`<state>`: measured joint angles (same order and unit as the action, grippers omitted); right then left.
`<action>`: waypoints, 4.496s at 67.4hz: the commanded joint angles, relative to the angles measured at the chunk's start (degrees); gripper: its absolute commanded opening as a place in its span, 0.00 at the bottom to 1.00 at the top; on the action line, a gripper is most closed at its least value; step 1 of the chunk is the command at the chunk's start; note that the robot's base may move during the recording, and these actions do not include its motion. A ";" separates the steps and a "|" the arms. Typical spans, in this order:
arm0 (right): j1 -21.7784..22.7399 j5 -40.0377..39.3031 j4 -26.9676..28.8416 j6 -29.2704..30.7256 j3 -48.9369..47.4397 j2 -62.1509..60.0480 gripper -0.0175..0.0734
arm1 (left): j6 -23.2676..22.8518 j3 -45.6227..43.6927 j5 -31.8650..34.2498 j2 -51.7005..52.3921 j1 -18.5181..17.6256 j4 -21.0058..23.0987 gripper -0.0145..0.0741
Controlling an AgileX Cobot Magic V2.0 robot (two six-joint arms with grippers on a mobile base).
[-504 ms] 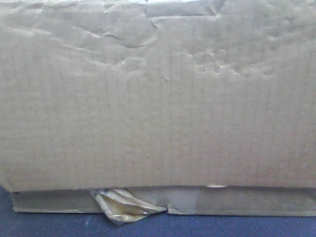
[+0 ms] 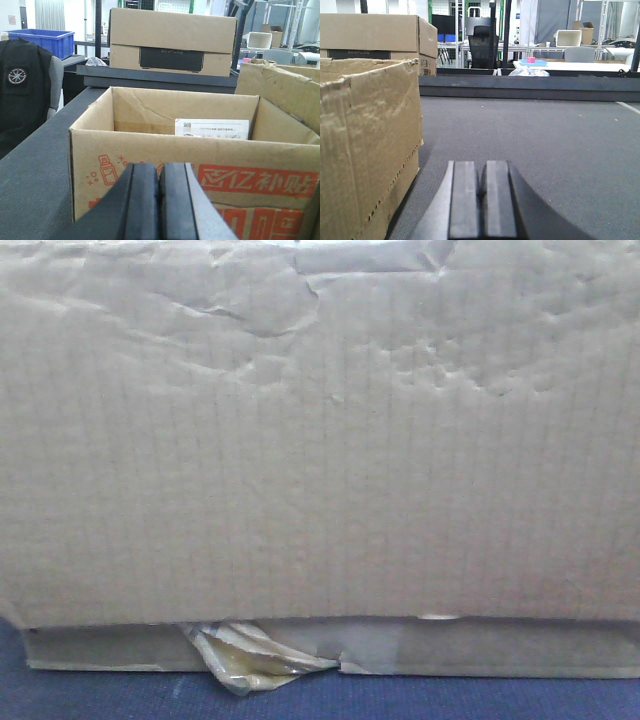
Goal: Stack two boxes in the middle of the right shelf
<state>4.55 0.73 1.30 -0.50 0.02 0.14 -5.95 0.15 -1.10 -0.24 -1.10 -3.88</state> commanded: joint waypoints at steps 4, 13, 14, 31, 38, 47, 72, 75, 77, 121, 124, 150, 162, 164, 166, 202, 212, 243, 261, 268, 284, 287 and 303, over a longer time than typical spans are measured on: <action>0.40 -1.19 0.03 0.18 -0.02 -0.14 0.01 | 0.16 -0.15 0.79 0.24 0.06 0.08 0.04; 0.40 -1.19 0.03 0.18 -0.02 -0.14 0.01 | -0.08 -0.15 2.01 0.24 0.06 0.59 0.04; 0.40 -1.19 0.03 0.18 -0.02 -0.14 0.01 | -0.08 -0.15 2.01 0.24 0.06 0.85 0.04; 0.40 -1.19 0.03 0.18 -0.02 -0.14 0.01 | -0.08 -12.14 -7.26 -1.01 0.06 -0.04 0.04; 0.40 -1.19 0.03 0.18 -0.02 -0.14 0.01 | -0.08 -19.90 -15.67 -4.45 0.06 -0.32 0.04; 0.40 -1.19 0.03 0.18 -0.02 -0.14 0.01 | -0.08 -31.36 -28.83 -13.02 0.06 -0.32 0.04; 0.40 -1.19 0.03 0.18 -0.02 -0.14 0.01 | 0.03 -52.09 -48.40 -38.88 0.06 -0.15 0.04; 0.40 -1.19 0.03 0.18 -0.02 -0.14 0.01 | 0.03 -53.62 -48.73 -41.38 0.06 -0.54 0.04; 0.40 -1.19 0.03 0.18 -0.02 -0.14 0.01 | 0.03 -54.56 -49.21 -43.22 0.06 -1.08 0.04; 0.40 -1.19 0.03 0.18 -0.02 -0.14 0.01 | 15.35 -78.60 -61.30 -78.98 11.40 7.62 0.04; 0.40 -1.19 0.03 0.18 -0.02 -0.14 0.01 | 15.35 -78.60 -61.41 -78.98 12.91 7.49 0.04; 0.40 -1.19 0.03 0.18 -0.02 -0.14 0.01 | 15.35 -78.60 -61.31 -79.72 14.69 5.87 0.17; 0.40 -1.19 0.03 0.18 -0.02 -0.14 0.01 | 15.35 -78.60 -61.43 -83.18 14.69 5.87 0.49; 0.40 -1.19 0.03 0.18 -0.02 -0.14 0.01 | 15.35 -78.60 -61.43 -83.98 14.69 5.87 0.52; 0.40 -1.19 0.03 0.18 -0.02 -0.14 0.01 | 15.35 -78.60 -61.43 -84.46 14.69 5.87 0.53; 0.40 -1.19 0.03 0.18 -0.02 -0.14 0.01 | 16.37 -78.60 -67.17 -91.79 14.69 3.88 0.21; 0.40 -1.19 0.03 0.18 -0.02 -0.14 0.01 | 16.37 -78.74 -66.80 -91.79 14.69 4.23 0.04; 0.40 -1.19 0.03 0.18 -0.02 -0.14 0.01 | 12.76 -93.90 -68.86 -88.01 16.08 4.52 0.04; 0.40 -1.19 0.03 0.18 -0.02 -0.14 0.01 | 5.95 -111.51 -68.86 -88.01 16.33 8.36 0.04; 0.40 -1.19 0.03 0.18 -0.02 -0.14 0.01 | 3.74 -116.66 -68.86 -88.01 13.95 11.72 0.04; 0.40 -1.19 0.03 0.18 -0.02 -0.14 0.01 | -6.35 -123.10 -68.86 -88.01 -1.39 5.58 0.04; 0.40 -1.19 0.03 0.18 -0.02 -0.14 0.01 | -8.81 -123.20 -68.86 -88.01 -5.22 2.37 0.04; 0.40 -1.19 0.03 0.18 -0.02 -0.14 0.01 | -22.05 -122.97 -68.86 -88.63 -24.76 -13.87 0.04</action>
<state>4.55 0.73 1.30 -0.50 0.02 0.14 -22.58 -122.30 -71.28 -88.99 -20.66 -12.91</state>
